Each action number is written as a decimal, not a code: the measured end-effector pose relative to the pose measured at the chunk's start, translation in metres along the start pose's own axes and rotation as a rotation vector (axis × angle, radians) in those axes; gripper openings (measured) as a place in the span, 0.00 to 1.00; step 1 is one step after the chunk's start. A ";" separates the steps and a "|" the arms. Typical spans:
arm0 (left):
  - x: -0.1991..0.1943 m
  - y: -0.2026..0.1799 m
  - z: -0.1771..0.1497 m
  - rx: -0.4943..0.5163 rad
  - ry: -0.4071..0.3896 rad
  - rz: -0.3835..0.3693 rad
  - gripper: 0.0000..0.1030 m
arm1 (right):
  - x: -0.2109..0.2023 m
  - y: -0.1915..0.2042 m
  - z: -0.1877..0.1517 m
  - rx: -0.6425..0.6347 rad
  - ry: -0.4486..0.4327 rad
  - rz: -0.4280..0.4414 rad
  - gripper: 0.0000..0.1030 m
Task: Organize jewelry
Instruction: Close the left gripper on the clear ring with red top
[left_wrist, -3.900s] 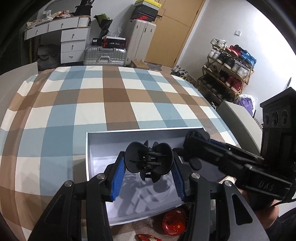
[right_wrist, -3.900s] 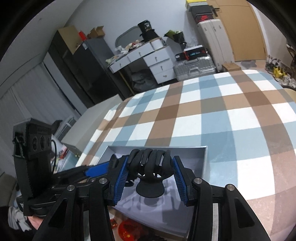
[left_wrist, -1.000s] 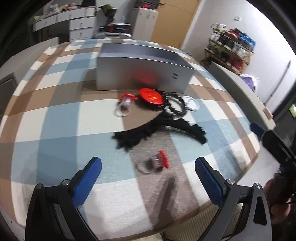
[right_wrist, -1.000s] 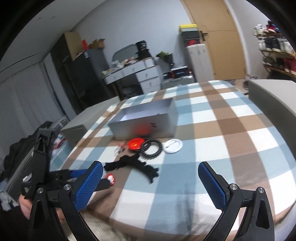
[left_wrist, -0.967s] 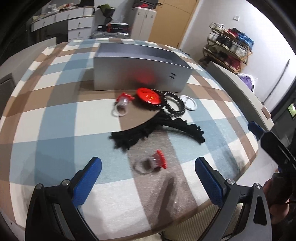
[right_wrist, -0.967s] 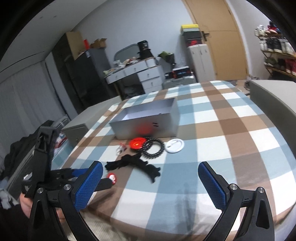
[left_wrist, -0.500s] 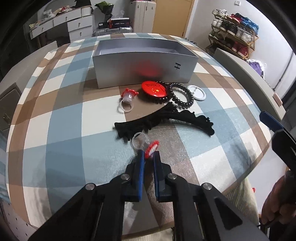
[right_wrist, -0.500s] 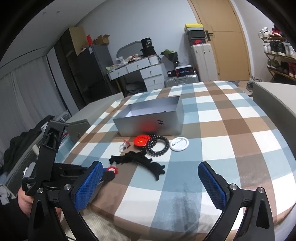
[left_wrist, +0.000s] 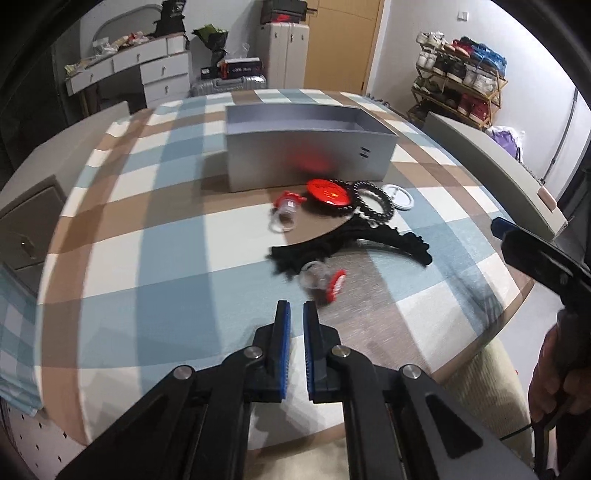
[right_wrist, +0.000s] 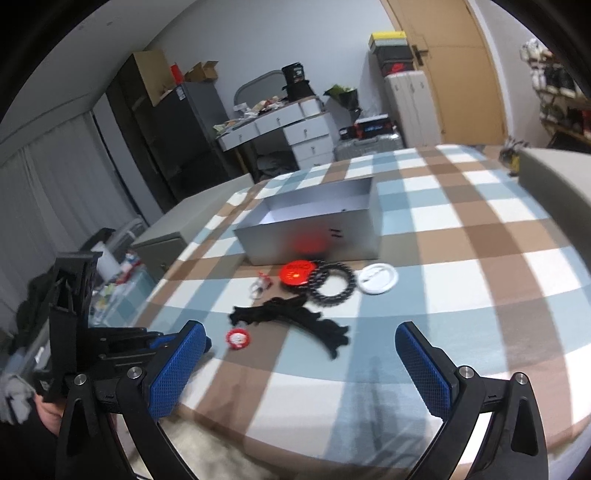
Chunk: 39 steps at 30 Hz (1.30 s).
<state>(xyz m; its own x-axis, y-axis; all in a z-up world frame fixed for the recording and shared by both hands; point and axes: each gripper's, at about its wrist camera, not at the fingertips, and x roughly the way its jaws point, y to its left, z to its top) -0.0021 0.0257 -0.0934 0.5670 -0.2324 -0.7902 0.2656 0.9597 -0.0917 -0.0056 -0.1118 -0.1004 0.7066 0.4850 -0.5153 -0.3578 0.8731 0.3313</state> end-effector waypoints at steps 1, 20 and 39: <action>-0.003 0.004 -0.001 -0.009 -0.009 0.001 0.02 | 0.003 0.002 0.002 -0.008 0.004 0.002 1.00; 0.046 -0.016 0.025 -0.036 0.018 -0.091 0.41 | 0.016 -0.013 -0.001 0.075 0.038 0.022 1.00; 0.000 0.018 0.016 -0.003 -0.098 -0.023 0.23 | 0.065 0.030 0.038 -0.047 0.121 0.090 0.90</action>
<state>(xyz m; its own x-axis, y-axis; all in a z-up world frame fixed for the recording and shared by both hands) 0.0151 0.0410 -0.0855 0.6344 -0.2686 -0.7249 0.2768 0.9545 -0.1114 0.0530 -0.0563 -0.0939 0.5929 0.5613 -0.5775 -0.4463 0.8259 0.3445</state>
